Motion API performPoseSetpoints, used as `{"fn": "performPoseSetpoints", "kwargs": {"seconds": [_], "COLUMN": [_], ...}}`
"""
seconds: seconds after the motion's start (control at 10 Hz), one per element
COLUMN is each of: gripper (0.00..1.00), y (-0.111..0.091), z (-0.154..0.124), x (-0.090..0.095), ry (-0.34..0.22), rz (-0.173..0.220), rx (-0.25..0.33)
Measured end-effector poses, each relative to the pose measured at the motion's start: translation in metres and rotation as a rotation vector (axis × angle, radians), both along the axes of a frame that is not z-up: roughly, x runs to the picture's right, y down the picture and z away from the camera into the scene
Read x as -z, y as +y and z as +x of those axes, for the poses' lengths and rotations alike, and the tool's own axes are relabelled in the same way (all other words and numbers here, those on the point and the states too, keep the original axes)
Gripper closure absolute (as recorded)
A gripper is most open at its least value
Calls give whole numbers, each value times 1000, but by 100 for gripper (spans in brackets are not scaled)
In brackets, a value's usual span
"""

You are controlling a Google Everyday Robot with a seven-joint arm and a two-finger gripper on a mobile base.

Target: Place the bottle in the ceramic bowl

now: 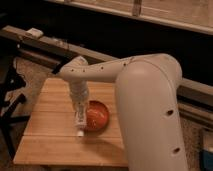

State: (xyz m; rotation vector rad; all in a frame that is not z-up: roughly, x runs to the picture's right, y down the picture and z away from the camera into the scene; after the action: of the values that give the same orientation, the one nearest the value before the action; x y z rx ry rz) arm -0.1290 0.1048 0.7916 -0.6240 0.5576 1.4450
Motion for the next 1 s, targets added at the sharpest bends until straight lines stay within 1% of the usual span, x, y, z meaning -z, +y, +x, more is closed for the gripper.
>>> {"fn": "performPoseSetpoints", "kwargs": {"seconds": [0.2, 0.3, 0.4, 0.5, 0.6, 1.0], "gripper": [99, 94, 82, 74, 62, 24], "y": [0, 0, 0, 0, 0, 0], "z": [0, 0, 0, 0, 0, 0], "x": [0, 0, 0, 0, 0, 0], "ry": [0, 0, 0, 0, 0, 0], "rz": [0, 0, 0, 0, 0, 0], "rx": [0, 0, 0, 0, 0, 0]}}
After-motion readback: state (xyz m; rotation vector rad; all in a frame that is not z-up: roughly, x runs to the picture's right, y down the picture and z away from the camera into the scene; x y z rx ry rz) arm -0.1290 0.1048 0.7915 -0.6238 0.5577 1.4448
